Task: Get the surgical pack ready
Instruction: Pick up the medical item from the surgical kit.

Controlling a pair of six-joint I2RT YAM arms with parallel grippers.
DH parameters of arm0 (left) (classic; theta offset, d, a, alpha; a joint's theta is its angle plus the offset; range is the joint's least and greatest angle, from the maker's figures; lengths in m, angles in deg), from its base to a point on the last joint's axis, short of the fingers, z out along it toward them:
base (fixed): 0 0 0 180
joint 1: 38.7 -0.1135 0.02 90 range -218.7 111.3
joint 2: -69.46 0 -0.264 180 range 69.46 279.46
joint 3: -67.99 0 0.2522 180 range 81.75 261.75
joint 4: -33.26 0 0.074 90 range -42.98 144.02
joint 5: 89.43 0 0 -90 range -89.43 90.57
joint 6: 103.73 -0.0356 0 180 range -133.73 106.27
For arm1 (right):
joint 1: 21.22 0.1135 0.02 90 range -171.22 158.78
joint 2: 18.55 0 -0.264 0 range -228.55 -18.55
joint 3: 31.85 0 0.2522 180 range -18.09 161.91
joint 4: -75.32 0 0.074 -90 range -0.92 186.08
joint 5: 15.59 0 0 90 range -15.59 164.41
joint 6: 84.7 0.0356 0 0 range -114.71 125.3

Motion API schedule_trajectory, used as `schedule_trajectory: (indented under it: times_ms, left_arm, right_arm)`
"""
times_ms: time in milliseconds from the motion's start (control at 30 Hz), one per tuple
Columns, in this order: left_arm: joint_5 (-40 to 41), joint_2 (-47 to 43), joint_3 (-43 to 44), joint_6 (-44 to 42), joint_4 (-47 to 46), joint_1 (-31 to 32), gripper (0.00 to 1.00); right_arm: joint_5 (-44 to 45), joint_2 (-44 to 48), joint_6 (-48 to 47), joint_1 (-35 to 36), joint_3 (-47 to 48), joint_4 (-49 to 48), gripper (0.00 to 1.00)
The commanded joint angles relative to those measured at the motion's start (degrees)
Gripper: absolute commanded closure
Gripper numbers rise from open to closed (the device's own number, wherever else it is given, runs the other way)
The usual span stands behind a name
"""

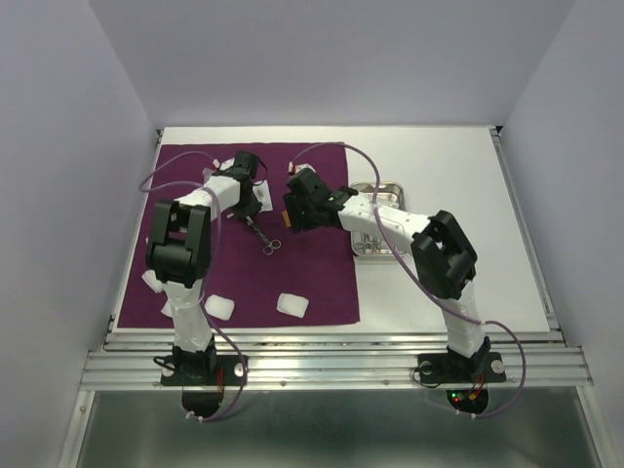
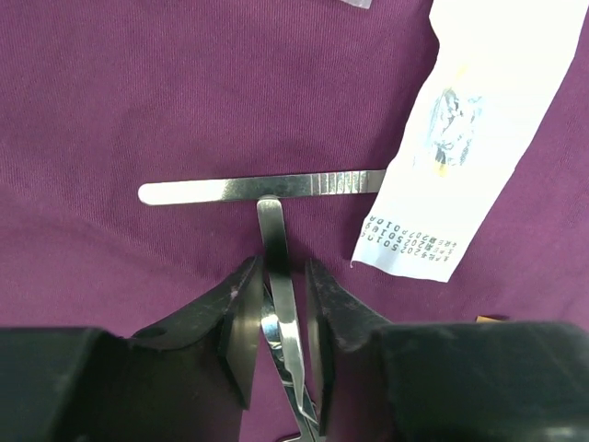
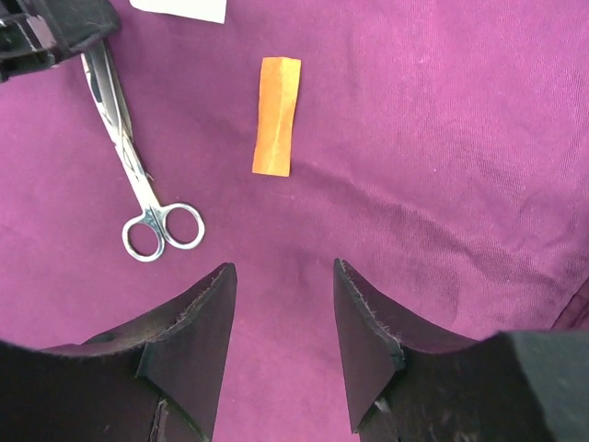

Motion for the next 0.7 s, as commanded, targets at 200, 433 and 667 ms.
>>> schedule_trajectory:
  times_ms: [200,433,667]
  left_arm:
    - [2.16,-2.09,0.6,0.49,1.32,-0.12,0.89]
    - [4.19,-11.49,-0.1,-1.0,4.04,0.85,0.91]
    - [3.14,-17.3,1.39,-2.15,6.68,7.08,0.91]
  right_arm:
    - [1.89,4.5,1.03,0.61,-1.39,-0.8,0.48]
    - [9.34,8.01,1.47,0.61,-4.02,-0.8,0.47]
    - [15.16,16.44,1.82,-5.62,-10.0,-1.23,0.47]
